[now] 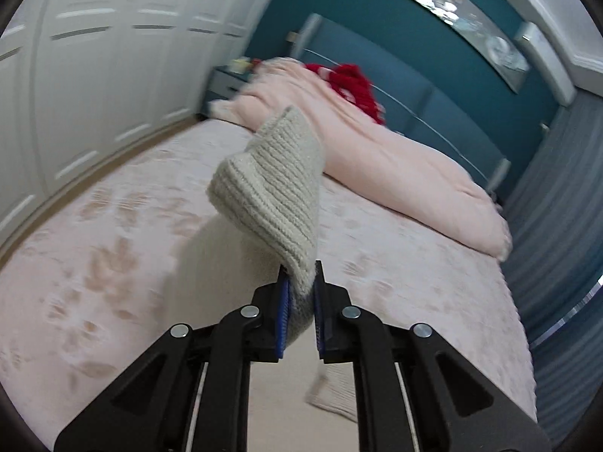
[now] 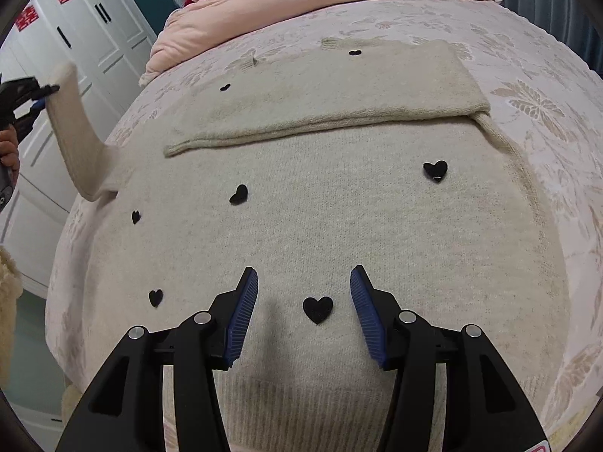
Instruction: Fold small clothes
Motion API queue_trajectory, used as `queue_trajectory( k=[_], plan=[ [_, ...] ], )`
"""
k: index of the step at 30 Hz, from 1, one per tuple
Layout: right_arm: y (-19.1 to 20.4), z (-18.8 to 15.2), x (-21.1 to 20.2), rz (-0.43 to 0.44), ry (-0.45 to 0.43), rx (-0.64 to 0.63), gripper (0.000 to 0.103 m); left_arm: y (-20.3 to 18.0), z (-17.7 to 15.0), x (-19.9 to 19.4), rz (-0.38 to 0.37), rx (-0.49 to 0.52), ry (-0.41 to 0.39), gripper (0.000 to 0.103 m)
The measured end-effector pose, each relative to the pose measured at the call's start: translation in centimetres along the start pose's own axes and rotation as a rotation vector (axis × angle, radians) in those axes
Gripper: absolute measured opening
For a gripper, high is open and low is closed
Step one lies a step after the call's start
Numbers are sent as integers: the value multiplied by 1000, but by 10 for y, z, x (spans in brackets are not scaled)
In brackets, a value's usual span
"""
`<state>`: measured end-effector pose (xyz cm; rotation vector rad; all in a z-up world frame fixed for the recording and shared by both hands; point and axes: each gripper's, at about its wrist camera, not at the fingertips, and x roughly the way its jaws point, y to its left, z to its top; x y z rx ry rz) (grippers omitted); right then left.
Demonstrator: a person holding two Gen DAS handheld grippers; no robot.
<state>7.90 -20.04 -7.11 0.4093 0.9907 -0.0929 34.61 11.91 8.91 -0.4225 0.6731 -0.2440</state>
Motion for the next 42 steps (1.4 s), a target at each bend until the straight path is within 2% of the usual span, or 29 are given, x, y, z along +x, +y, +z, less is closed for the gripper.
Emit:
queue_trajectory(
  k=[2,4,5,6,7,10,13,15,17,22,24,25,26,27,31,34,35,36,38,39,41,42],
  plan=[
    [-8,5,-6,3,-23,24,52,-54,-35,13,-107,44,70,14],
    [-16,10,-13,1,-44,35,52,-91,-84,35,-165,52,171,17],
    [-21,13,-15,-4,-52,37,52,-101,-110,48,-181,41,228,30],
    [-26,16,-17,-1,-55,38,52,-103,-133,58,-176,22,284,49],
    [-32,20,-18,-1,-58,38,53,-101,-156,68,-165,-14,327,53],
    [-43,37,-19,7,-69,32,60,-74,-204,72,-117,-132,392,54],
    [-45,65,-9,58,-69,32,67,-28,-221,56,-70,-278,362,62],
    [-42,85,4,92,-70,47,68,5,-216,45,-28,-371,314,64],
    [-40,106,26,135,-43,85,69,33,-202,39,15,-421,276,64],
    [-22,136,83,114,6,132,68,79,-172,47,72,-541,239,64],
    [-10,142,98,69,21,118,50,92,-166,55,85,-577,245,63],
    [-3,147,100,57,15,92,13,96,-164,58,89,-587,248,63],
    [3,154,101,89,27,78,10,103,-163,55,88,-593,246,63],
    [8,161,93,129,6,79,9,104,-157,58,92,-594,238,63],
    [38,205,18,255,-199,-38,9,103,-142,67,85,-616,207,63],
    [38,231,-27,261,-329,-79,9,98,-137,85,95,-616,230,58],
    [32,237,-30,239,-340,-85,9,95,-137,91,107,-602,233,51],
    [23,240,-26,194,-340,-87,9,92,-137,98,133,-577,239,37],
    [-7,235,7,51,-280,-87,9,89,-140,108,185,-542,262,24],
    [-29,227,36,-1,-207,-54,9,88,-144,112,202,-536,274,19],
    [-70,206,95,-52,-15,46,9,84,-149,115,235,-503,273,16],
    [-80,197,104,-39,6,77,8,80,-149,115,253,-471,267,16]
  ],
)
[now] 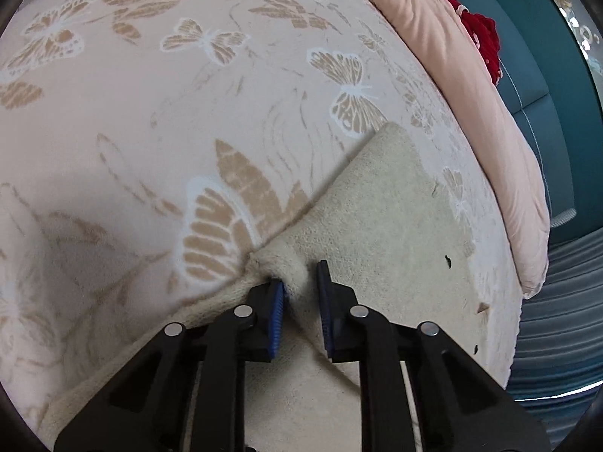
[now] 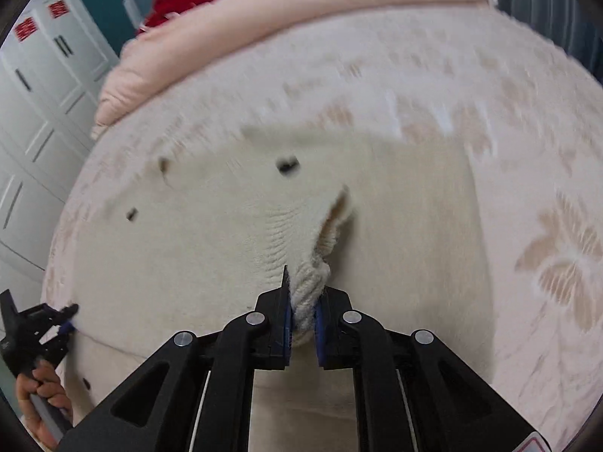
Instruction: Fold small clothes
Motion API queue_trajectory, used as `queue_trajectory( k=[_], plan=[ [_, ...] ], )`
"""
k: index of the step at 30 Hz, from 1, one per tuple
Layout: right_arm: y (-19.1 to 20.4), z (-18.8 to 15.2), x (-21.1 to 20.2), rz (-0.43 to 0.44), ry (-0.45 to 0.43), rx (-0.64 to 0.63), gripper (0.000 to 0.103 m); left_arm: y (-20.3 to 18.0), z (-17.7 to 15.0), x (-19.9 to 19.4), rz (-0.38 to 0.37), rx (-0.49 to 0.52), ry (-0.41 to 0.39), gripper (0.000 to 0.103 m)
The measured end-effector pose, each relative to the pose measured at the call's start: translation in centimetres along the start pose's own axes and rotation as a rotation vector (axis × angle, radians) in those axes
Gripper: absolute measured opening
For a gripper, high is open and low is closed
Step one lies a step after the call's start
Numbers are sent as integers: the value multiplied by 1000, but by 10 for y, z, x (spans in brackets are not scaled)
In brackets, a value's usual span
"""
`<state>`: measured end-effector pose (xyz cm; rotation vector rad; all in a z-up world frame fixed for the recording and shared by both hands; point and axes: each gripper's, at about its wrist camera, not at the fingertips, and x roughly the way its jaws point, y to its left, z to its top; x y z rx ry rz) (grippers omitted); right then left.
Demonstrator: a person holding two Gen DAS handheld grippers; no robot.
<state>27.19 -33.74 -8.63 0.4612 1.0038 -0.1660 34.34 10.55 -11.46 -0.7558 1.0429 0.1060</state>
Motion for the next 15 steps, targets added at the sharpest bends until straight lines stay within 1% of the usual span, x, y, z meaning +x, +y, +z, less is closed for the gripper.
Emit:
queue_trajectory(
  k=[3,4,5,7,8,9,11,12,15],
  plan=[
    [-4,-5,-19,92,-92,45,8,-9,-4,0,49,77,-22,16],
    [-4,-6,-24,106,-124,42,8,-10,-5,1,58,96,-30,16],
    [-5,-7,-21,85,-130,30,9,-11,-6,1,64,108,-37,16],
    [-11,-11,5,24,-37,5,9,-12,-9,2,73,130,-51,17],
    [-14,-13,8,37,-31,6,9,-12,-10,1,78,142,-58,17],
    [-16,-14,2,58,-41,16,9,-12,-11,1,80,151,-62,17],
    [-17,-12,-11,129,-60,37,12,-10,-10,0,65,146,-70,17],
    [-16,-12,-14,148,-59,33,12,-7,-10,-1,56,139,-76,17],
    [-9,-15,-7,95,-25,-19,11,1,-11,-8,23,90,-113,14]
  ],
)
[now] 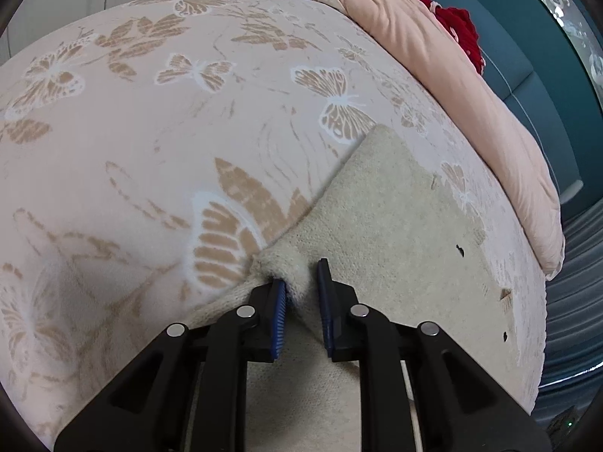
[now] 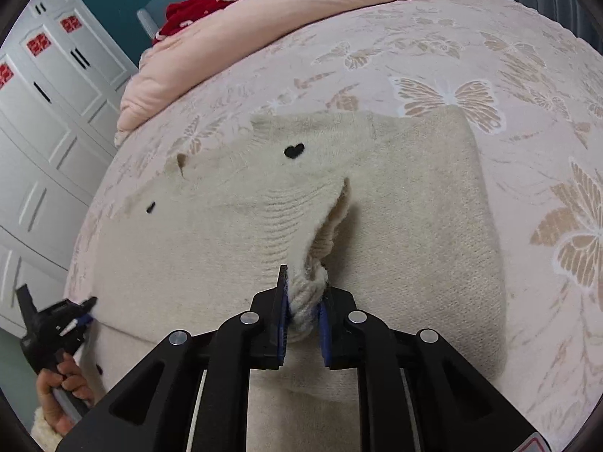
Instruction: Fold small clothes
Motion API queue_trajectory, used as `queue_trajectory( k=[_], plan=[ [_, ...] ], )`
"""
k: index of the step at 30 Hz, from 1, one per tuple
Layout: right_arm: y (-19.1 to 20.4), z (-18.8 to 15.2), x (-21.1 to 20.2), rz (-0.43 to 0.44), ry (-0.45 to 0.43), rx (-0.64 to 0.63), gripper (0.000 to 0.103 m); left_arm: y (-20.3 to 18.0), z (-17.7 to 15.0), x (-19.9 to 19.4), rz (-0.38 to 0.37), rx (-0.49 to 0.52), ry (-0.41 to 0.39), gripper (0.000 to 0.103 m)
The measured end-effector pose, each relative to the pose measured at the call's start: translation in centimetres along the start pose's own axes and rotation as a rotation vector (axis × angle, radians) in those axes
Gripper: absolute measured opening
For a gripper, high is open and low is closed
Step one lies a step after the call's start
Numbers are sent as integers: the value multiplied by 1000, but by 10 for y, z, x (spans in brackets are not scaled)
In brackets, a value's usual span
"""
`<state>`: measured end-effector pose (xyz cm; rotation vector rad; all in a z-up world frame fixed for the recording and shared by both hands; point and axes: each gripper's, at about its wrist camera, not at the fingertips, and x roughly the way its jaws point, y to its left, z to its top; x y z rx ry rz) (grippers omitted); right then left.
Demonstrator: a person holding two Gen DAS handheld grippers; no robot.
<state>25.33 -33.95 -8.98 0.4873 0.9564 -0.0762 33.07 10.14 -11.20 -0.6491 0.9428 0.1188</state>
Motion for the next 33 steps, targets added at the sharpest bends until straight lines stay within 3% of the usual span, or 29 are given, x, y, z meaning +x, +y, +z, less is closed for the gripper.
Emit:
queue_trajectory(
  k=[3,4,7,9,11,12,13,15,19,22,25,26,29,32,33],
  plan=[
    [8,1,-20,74,-90,4,10,2,-1,-5,12,7,-32,14],
    [9,2,-19,64,-101,-4,10,1,-2,-4,21,20,-38,14],
    [-9,-4,19,-21,34,11,9,1,-3,-4,32,36,-50,14],
    [-14,-5,3,-11,-16,64,12,-1,-3,-3,36,55,-53,14],
    [-5,-7,-27,-108,-108,80,23,1,-4,0,26,73,-61,14],
    [5,-7,-43,-136,-168,59,23,3,-6,1,16,83,-70,14],
    [18,-7,-55,-129,-209,32,23,4,-8,2,9,97,-86,14],
    [61,-2,-55,-14,-190,-57,20,4,-15,2,3,124,-125,14],
    [185,5,15,214,46,-352,5,14,-21,0,-70,91,-167,14],
    [256,8,86,215,159,-476,4,24,-23,0,-137,61,-183,14],
    [302,10,149,163,233,-496,4,24,-26,2,-149,71,-201,14],
    [313,11,168,121,237,-502,0,23,-27,4,-147,78,-207,14],
    [334,22,199,69,211,-479,0,20,-29,8,-142,96,-221,15],
    [344,31,196,40,181,-452,0,22,-29,10,-155,96,-229,14],
    [341,31,184,69,155,-433,0,23,-29,10,-160,92,-229,15]
  ],
)
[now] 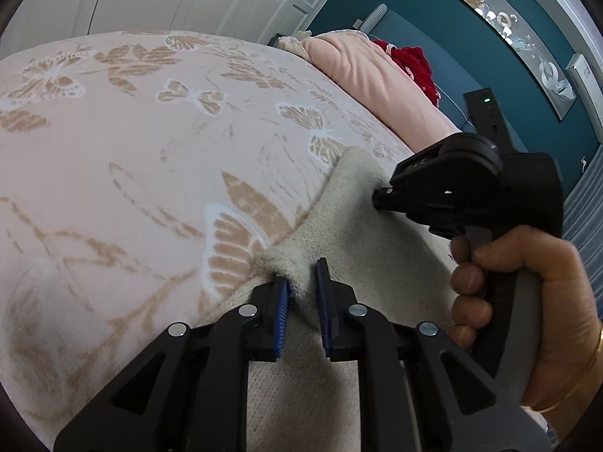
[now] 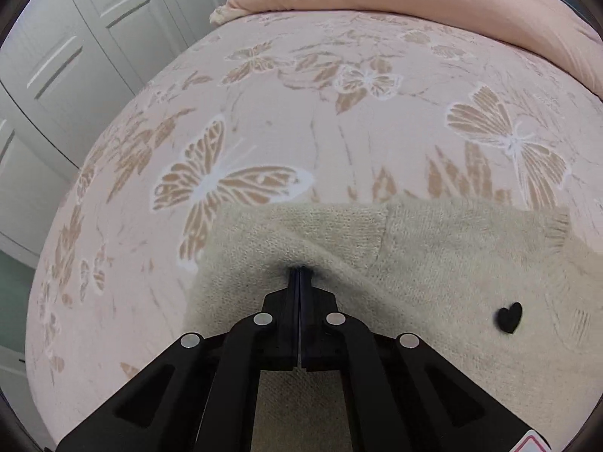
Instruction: Fold small clothes
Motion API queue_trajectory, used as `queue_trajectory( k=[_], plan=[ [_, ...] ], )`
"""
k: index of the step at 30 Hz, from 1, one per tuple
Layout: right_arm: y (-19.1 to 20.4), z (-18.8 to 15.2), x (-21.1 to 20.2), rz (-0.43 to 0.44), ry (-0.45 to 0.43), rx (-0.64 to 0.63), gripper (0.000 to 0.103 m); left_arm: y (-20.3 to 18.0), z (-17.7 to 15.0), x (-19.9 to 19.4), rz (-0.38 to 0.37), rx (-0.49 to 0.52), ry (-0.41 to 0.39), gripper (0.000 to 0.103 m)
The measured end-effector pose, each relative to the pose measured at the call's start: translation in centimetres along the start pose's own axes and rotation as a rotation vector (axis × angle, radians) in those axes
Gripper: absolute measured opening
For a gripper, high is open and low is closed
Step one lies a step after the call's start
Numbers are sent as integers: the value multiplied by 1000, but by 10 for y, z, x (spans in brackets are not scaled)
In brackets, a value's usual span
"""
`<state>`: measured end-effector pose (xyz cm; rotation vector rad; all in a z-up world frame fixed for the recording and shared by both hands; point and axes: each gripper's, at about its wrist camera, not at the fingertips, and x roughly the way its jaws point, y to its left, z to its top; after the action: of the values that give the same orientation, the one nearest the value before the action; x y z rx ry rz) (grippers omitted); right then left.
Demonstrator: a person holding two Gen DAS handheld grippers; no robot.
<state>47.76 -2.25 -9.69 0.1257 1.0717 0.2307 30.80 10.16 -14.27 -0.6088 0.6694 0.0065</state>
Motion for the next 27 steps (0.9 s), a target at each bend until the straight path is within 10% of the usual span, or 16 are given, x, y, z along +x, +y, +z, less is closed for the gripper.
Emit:
queue_trajectory(
  k=[4,13,16,18,27],
  plan=[
    [-42,-61,-83,52,-154,64,0,0,-1,1,0,0,1,14],
    [-271,-244,-223,-324,-115,405,0,-14,9,-4,67,63,83,16],
    [-276,-287,-289,-302,-189,447,21,-19,9,-34,92,140,161,40],
    [-274,-324,-321,-304,-202,473,58,-9,3,-73,99,150,181,87],
    [-221,-473,-323,-79,-9,555,69,87,-59,-208,71,-25,376,93]
  ],
)
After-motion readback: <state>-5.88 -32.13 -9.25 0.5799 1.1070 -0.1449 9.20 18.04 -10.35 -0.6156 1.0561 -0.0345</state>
